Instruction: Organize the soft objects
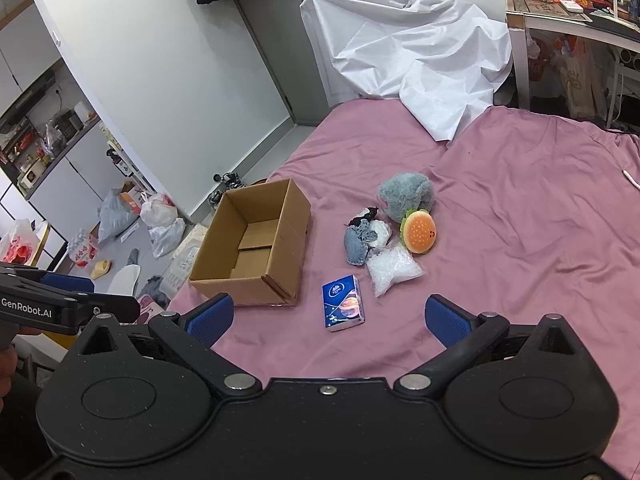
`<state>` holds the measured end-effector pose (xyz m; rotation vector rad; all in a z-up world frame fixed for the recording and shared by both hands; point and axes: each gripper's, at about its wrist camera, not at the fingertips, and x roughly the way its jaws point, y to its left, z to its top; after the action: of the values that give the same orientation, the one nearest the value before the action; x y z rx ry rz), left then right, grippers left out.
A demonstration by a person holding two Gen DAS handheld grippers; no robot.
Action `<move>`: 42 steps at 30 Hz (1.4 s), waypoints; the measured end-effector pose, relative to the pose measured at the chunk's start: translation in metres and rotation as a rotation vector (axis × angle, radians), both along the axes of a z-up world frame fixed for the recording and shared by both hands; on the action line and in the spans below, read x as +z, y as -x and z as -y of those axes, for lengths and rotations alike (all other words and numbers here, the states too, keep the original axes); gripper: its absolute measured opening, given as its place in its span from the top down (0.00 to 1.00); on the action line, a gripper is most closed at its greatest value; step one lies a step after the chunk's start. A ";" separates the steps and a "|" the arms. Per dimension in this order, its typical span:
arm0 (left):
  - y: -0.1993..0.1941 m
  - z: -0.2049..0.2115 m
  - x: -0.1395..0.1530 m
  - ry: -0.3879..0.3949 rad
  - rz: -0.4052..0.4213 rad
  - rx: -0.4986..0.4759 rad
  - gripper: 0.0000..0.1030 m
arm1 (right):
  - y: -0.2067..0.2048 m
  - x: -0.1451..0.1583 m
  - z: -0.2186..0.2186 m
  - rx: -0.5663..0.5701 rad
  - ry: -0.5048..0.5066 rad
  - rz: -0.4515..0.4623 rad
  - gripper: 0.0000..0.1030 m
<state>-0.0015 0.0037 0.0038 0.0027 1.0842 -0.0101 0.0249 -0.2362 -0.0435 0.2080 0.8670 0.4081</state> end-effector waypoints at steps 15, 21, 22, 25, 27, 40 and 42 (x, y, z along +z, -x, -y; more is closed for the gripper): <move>0.000 0.000 0.000 -0.001 -0.001 0.002 0.07 | 0.000 0.000 0.001 -0.003 -0.002 -0.002 0.00; 0.000 0.001 0.000 -0.001 -0.002 0.002 0.07 | 0.000 0.000 0.001 -0.005 -0.001 -0.002 0.00; -0.001 0.001 0.000 0.000 -0.003 0.003 0.07 | 0.001 0.000 0.001 -0.005 -0.002 -0.002 0.00; 0.000 0.001 0.000 -0.001 -0.002 0.001 0.07 | 0.000 0.000 0.002 -0.005 -0.002 -0.003 0.00; 0.000 0.001 0.000 0.001 -0.001 0.000 0.07 | 0.001 0.000 0.002 -0.004 -0.001 -0.001 0.00; 0.000 0.002 -0.001 -0.004 -0.003 -0.001 0.07 | -0.001 0.001 0.003 -0.006 -0.003 0.002 0.00; 0.001 0.003 -0.002 -0.011 -0.005 0.003 0.07 | -0.001 0.001 0.003 -0.004 -0.002 0.003 0.00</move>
<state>-0.0024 0.0004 0.0021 0.0110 1.0890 -0.0013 0.0263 -0.2389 -0.0424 0.2109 0.8635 0.4050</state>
